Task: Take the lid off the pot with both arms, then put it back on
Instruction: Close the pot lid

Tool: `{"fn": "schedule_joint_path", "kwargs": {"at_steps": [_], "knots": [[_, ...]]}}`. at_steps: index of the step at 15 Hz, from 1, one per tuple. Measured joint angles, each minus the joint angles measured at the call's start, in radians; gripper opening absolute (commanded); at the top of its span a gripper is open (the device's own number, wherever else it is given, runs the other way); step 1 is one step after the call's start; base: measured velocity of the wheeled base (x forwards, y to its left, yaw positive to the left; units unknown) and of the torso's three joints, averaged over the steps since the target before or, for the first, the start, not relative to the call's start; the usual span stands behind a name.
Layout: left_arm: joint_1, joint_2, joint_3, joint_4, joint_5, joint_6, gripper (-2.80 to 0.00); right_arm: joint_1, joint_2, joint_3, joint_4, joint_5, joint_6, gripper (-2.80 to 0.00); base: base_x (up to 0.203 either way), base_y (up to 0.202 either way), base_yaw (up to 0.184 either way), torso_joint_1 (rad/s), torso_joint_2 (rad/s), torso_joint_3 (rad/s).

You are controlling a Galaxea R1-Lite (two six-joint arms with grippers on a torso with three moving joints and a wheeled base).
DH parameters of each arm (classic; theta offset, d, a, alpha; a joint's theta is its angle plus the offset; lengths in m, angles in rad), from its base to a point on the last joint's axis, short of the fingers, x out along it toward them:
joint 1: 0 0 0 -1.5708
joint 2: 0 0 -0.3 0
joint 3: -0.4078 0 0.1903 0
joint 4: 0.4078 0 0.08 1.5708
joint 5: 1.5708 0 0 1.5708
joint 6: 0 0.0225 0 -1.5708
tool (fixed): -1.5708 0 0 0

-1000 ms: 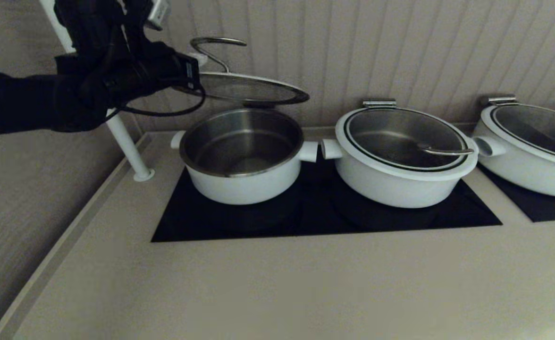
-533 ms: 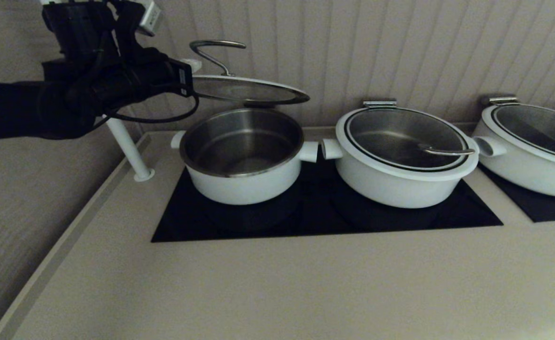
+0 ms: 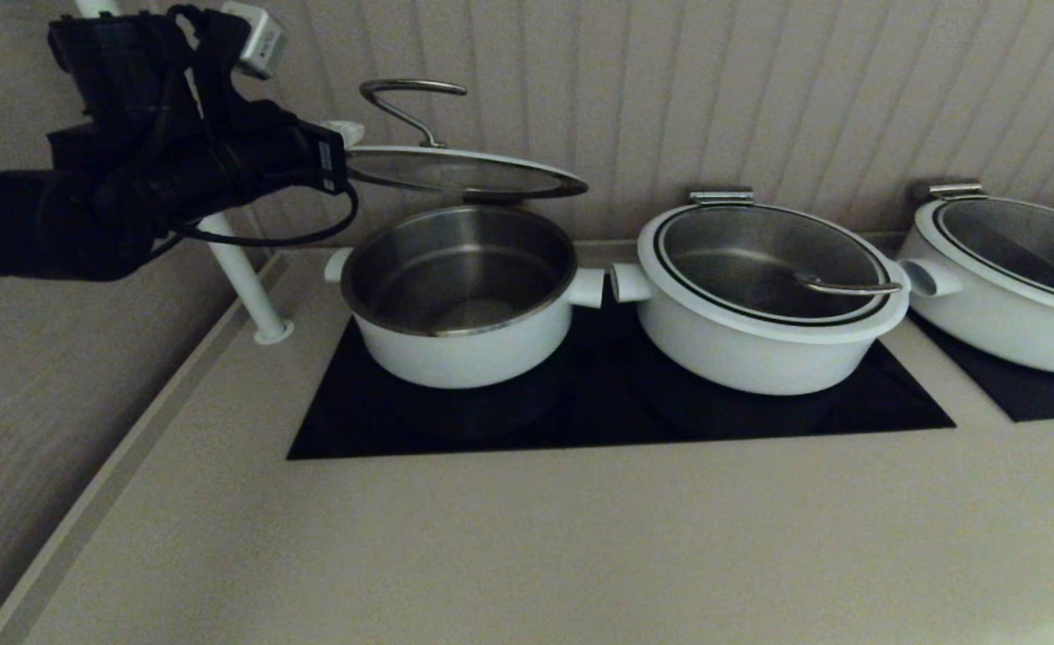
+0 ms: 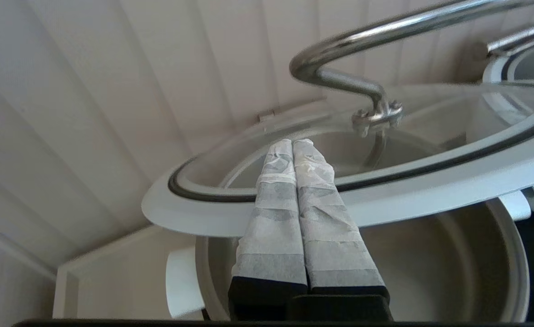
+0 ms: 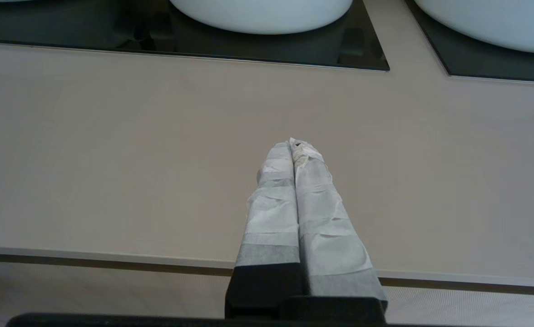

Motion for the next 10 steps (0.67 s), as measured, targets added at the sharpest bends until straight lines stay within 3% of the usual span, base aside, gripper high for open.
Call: {"fn": "schedule_joint_path", "kwargs": {"at_steps": [3, 10], "knots": [[0.000, -0.006, 0.076, -0.104, 0.000, 0.001, -2.80, 0.000, 0.000, 0.000, 0.000, 0.000, 0.000, -2.80, 0.000, 0.000, 0.000, 0.000, 0.00, 0.000], [-0.004, -0.025, 0.145, -0.111, 0.000, 0.006, -2.80, 0.000, 0.000, 0.000, 0.000, 0.000, 0.000, -2.80, 0.000, 0.000, 0.000, 0.000, 0.00, 0.000]]}}
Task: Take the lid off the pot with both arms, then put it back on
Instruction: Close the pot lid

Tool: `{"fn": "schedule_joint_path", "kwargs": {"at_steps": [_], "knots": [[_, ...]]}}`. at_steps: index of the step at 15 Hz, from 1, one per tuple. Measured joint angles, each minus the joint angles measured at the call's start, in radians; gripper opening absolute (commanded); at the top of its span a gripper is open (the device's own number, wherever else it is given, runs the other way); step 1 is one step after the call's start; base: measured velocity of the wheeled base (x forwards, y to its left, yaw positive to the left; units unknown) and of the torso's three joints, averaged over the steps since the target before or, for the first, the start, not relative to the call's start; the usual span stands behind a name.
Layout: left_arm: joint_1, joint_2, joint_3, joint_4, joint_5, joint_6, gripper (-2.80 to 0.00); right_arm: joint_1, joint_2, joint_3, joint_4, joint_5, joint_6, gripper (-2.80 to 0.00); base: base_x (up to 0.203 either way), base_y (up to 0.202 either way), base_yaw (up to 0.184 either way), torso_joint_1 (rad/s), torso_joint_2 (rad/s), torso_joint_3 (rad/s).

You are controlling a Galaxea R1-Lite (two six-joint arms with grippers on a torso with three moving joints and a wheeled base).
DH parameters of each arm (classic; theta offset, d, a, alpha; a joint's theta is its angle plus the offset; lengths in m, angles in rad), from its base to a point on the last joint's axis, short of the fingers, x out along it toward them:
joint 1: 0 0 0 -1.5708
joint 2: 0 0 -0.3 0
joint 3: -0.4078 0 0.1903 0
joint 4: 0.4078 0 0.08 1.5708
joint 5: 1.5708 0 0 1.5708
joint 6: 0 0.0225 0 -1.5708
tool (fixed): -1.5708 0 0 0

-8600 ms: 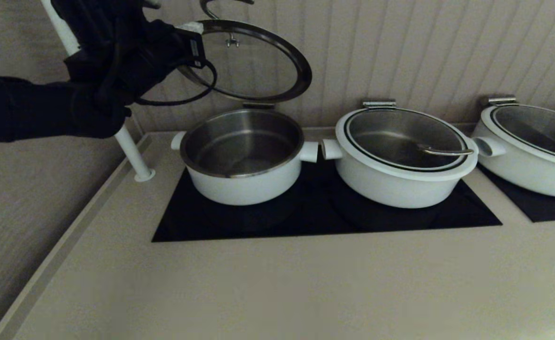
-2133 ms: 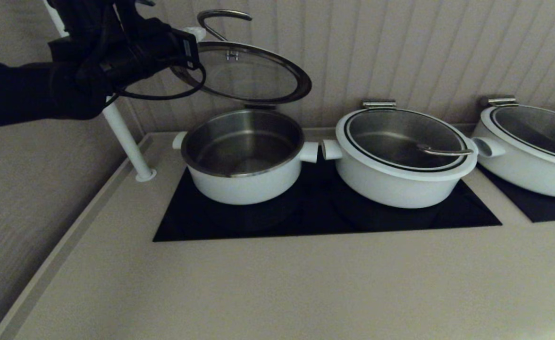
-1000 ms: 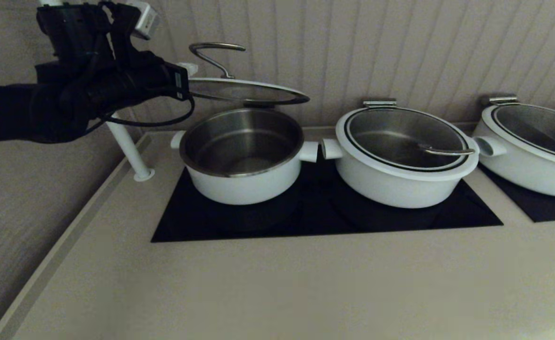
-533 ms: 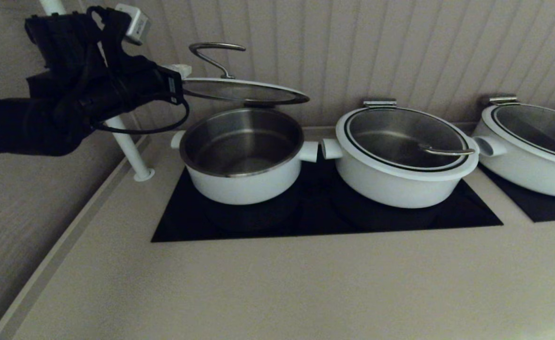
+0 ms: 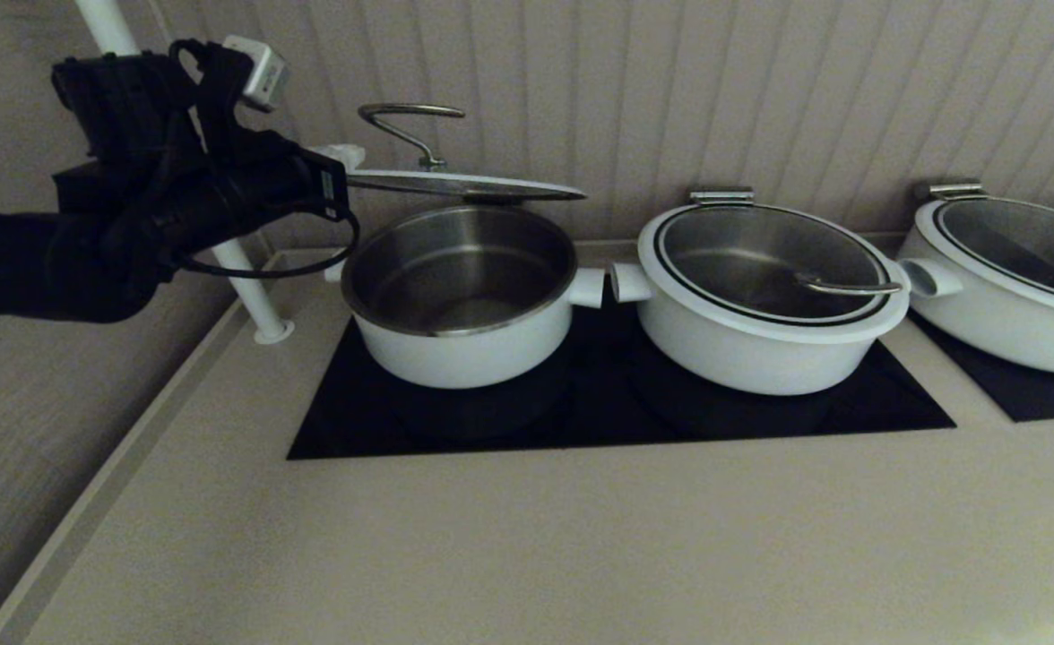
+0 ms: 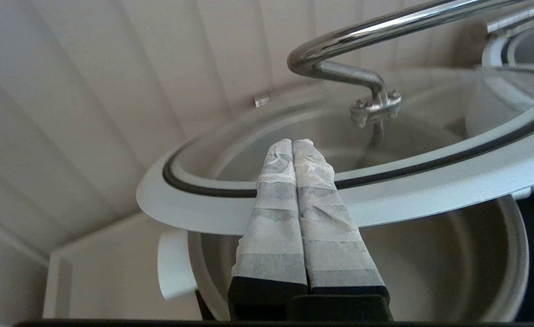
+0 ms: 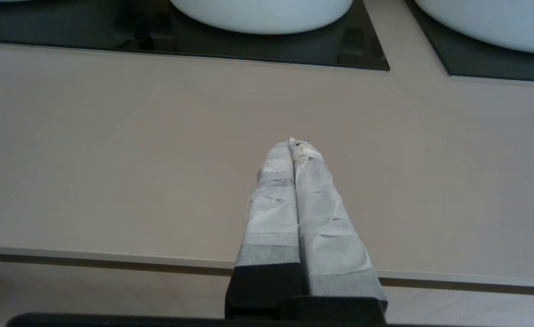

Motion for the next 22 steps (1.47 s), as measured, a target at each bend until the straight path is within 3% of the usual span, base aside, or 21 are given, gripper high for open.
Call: {"fn": "schedule_joint_path", "kwargs": {"at_steps": [5, 10, 22], "knots": [[0.000, -0.032, 0.096, -0.005, -0.002, 0.003, -2.80, 0.000, 0.000, 0.000, 0.000, 0.000, 0.000, -2.80, 0.000, 0.000, 0.000, 0.000, 0.00, 0.000], [0.000, -0.049, 0.202, -0.146, 0.001, 0.001, -2.80, 0.000, 0.000, 0.000, 0.000, 0.000, 0.000, -2.80, 0.000, 0.000, 0.000, 0.000, 0.00, 0.000], [-0.005, -0.059, 0.327, -0.185, 0.001, 0.003, -2.80, 0.000, 0.000, 0.000, 0.000, 0.000, 0.000, -2.80, 0.000, 0.000, 0.000, 0.000, 0.00, 0.000]]}}
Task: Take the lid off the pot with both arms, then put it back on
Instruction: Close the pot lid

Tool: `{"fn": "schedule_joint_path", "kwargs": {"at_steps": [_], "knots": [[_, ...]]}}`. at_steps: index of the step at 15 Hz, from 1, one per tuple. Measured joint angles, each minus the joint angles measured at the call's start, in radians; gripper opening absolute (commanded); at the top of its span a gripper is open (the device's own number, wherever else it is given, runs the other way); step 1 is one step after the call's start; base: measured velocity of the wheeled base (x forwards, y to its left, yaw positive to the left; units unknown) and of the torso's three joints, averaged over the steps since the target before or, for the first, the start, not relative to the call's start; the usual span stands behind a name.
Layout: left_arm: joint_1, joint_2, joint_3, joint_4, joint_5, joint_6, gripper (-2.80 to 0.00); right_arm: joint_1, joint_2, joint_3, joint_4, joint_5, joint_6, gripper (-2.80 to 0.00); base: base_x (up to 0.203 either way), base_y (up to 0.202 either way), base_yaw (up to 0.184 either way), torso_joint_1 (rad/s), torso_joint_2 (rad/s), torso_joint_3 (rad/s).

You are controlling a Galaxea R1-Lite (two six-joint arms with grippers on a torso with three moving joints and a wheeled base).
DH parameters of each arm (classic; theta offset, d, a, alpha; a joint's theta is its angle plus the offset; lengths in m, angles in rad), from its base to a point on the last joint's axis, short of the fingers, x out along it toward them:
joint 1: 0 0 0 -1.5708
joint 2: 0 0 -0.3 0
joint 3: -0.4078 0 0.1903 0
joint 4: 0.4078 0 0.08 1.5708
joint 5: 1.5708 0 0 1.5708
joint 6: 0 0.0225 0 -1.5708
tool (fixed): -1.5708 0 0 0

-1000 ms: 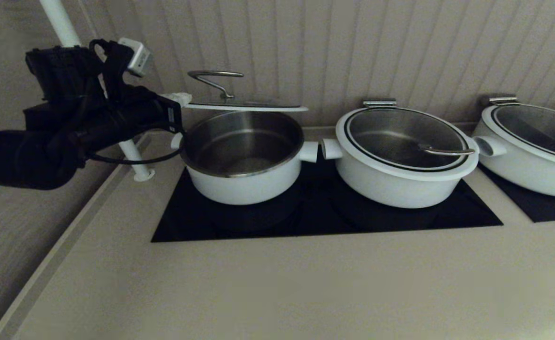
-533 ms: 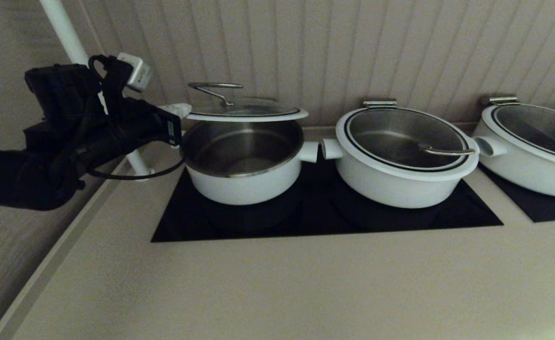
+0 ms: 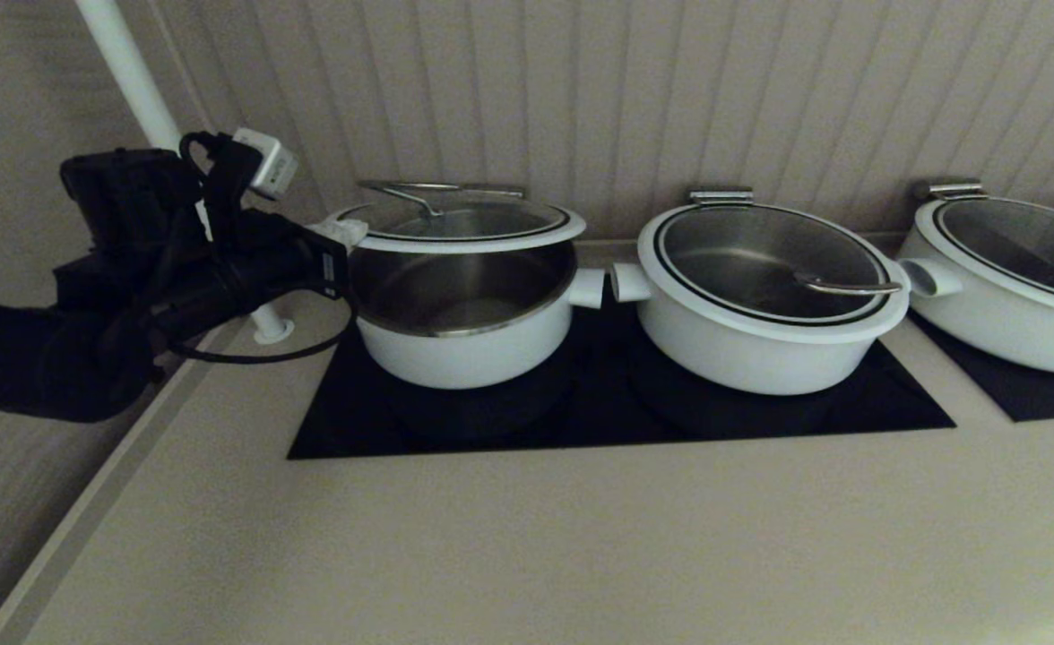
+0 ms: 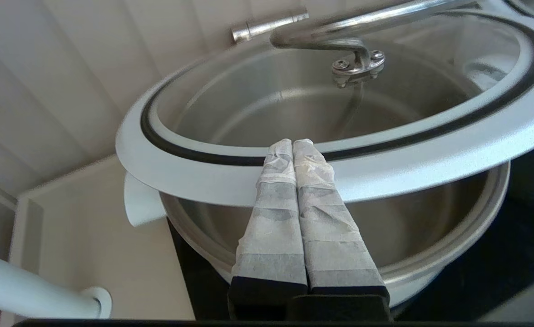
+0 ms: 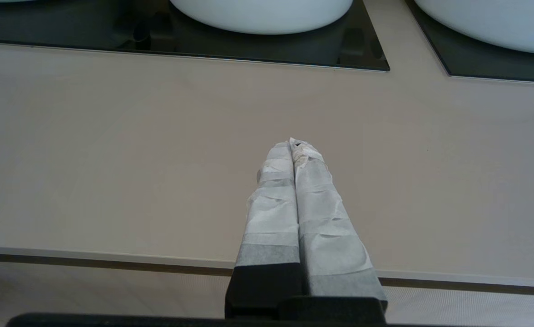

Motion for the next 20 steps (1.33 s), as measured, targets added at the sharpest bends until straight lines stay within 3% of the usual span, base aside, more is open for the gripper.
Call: {"fn": "schedule_joint_path", "kwargs": {"at_steps": [4, 12, 16, 20], "knots": [[0.000, 0.001, 0.077, -0.100, 0.001, -0.002, -2.80, 0.000, 0.000, 0.000, 0.000, 0.000, 0.001, -2.80, 0.000, 0.000, 0.000, 0.000, 0.00, 0.000], [-0.001, 0.003, 0.136, -0.108, 0.001, -0.001, -2.80, 0.000, 0.000, 0.000, 0.000, 0.000, 0.000, -2.80, 0.000, 0.000, 0.000, 0.000, 0.00, 0.000], [-0.001, 0.013, 0.177, -0.189, 0.002, -0.003, -2.80, 0.000, 0.000, 0.000, 0.000, 0.000, 0.000, -2.80, 0.000, 0.000, 0.000, 0.000, 0.00, 0.000], [0.000, 0.030, 0.179, -0.195, 0.001, -0.003, -2.80, 0.000, 0.000, 0.000, 0.000, 0.000, 0.000, -2.80, 0.000, 0.000, 0.000, 0.000, 0.00, 0.000]]}}
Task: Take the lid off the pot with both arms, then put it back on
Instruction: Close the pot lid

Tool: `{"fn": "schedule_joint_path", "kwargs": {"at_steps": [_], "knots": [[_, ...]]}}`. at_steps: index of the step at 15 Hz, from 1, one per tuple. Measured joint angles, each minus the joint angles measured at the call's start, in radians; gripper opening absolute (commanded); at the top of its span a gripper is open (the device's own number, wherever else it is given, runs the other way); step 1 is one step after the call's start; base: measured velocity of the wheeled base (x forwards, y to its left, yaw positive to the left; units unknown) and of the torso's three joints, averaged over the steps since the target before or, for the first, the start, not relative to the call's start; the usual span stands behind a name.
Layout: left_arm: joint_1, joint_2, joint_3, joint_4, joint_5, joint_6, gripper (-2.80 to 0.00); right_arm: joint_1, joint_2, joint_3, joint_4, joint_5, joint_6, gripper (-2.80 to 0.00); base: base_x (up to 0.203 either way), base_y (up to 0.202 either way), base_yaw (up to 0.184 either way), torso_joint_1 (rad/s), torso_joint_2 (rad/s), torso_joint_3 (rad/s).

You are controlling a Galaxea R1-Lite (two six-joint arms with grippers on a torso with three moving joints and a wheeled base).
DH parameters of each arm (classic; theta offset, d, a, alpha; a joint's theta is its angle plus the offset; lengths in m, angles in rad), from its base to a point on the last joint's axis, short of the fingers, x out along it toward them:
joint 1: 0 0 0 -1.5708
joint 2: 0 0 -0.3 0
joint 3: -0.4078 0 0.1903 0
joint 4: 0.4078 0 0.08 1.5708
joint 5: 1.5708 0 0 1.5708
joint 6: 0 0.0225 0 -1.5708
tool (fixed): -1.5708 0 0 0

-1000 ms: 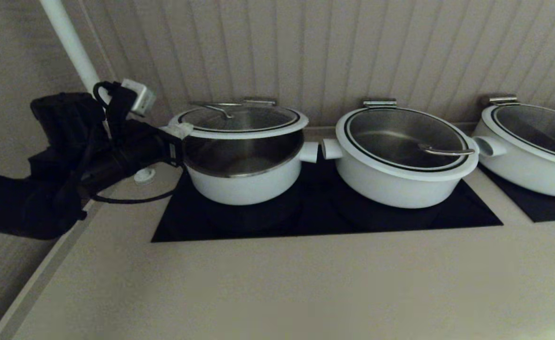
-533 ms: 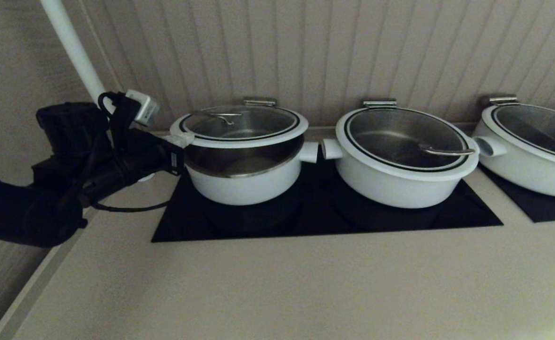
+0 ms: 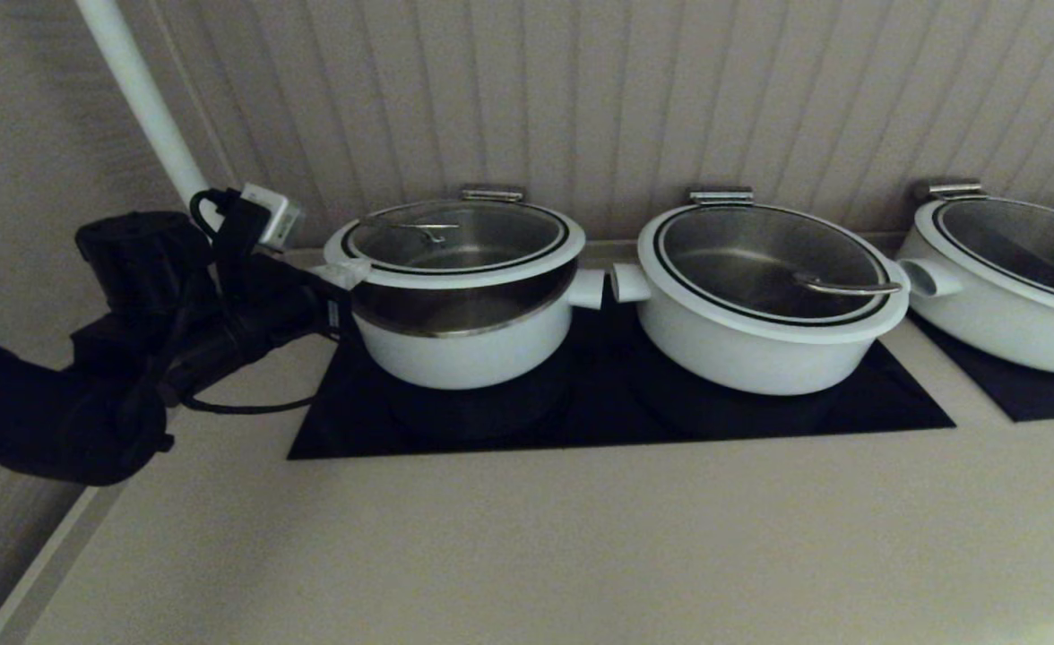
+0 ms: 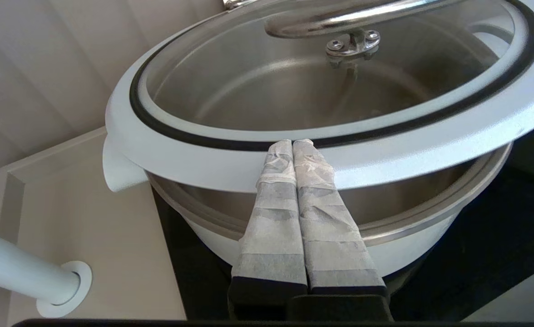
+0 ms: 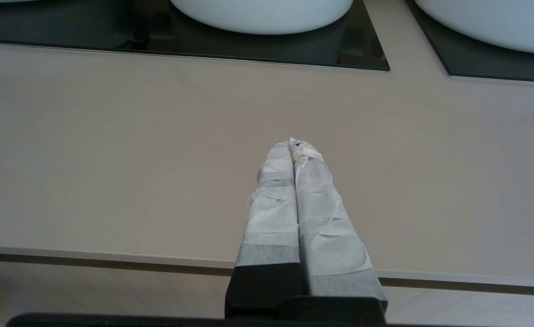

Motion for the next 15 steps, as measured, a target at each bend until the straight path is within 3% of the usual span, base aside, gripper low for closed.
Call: {"fn": "schedule_joint_path", "kwargs": {"at_steps": [10, 15], "knots": [[-0.023, 0.049, 0.000, -0.003, 0.001, 0.001, -2.80, 0.000, 0.000, 0.000, 0.000, 0.000, 0.000, -2.80, 0.000, 0.000, 0.000, 0.000, 0.00, 0.000], [-0.027, 0.092, 0.009, -0.088, 0.010, 0.003, -2.80, 0.000, 0.000, 0.000, 0.000, 0.000, 0.000, -2.80, 0.000, 0.000, 0.000, 0.000, 0.00, 0.000]]}}
